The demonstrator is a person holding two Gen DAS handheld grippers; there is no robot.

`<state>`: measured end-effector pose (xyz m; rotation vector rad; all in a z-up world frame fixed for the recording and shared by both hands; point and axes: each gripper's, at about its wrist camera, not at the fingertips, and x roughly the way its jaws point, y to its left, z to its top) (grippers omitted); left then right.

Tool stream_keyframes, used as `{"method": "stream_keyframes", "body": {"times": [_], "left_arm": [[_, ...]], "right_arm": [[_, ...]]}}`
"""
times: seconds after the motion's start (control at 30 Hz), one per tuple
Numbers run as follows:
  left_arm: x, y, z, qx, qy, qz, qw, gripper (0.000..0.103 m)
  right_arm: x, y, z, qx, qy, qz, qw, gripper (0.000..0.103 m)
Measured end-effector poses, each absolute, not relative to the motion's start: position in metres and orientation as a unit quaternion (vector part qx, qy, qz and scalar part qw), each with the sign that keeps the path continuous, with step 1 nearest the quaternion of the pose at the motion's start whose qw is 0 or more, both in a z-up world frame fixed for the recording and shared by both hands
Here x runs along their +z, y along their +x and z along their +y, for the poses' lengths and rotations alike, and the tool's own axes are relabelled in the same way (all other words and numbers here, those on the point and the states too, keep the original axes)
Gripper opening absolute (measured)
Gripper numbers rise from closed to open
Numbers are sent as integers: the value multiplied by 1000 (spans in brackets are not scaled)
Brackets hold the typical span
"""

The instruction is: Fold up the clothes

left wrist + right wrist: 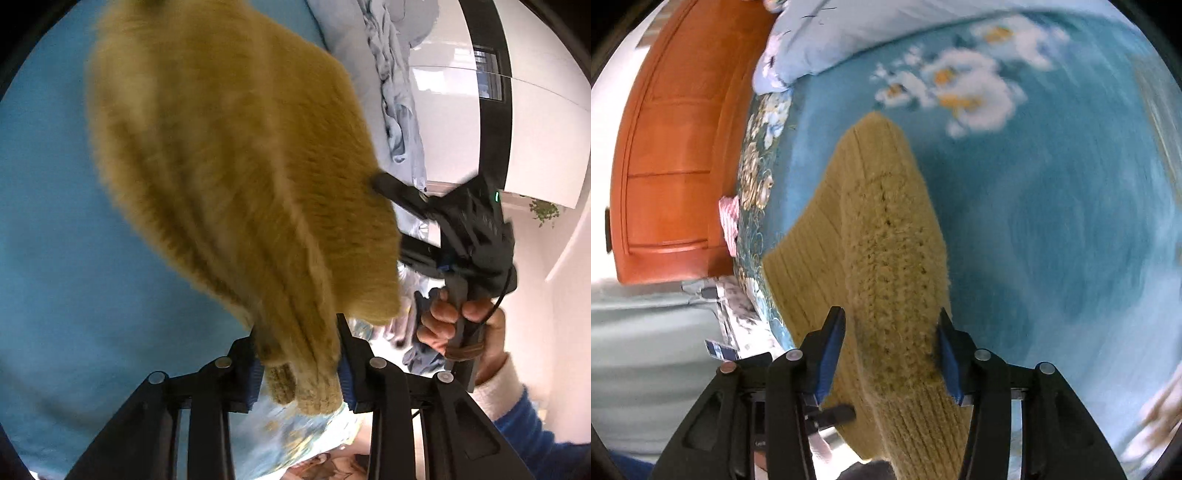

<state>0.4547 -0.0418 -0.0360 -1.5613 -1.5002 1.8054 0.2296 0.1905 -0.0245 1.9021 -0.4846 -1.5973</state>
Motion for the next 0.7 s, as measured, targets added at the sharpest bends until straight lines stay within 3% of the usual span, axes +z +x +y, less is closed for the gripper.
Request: {"method": "stream_keyframes", "body": {"times": [0.17,0.4,0.47,0.53,0.67,0.7], "left_arm": [[-28,412,-6,651,-574,-461,184,36],[-22,412,-23,636,-608,-427,207,42],[-16,414,-36,640,-617,-412,199,58],[-12,422,-53,645,-622,-400,191,66],[-4,435,-95,658,-629,-377,170,82],[-1,438,-108,663,-631,-368,163,84]], "right_arm": [[-21,180,174,-600,735,-103,298,50],[-16,159,199,-618,729,-96,277,50],[-15,164,211,-627,723,-105,271,50],[-14,166,226,-638,712,-128,262,53],[-16,186,257,-658,684,-203,242,72],[-15,192,264,-662,676,-219,239,73]]}}
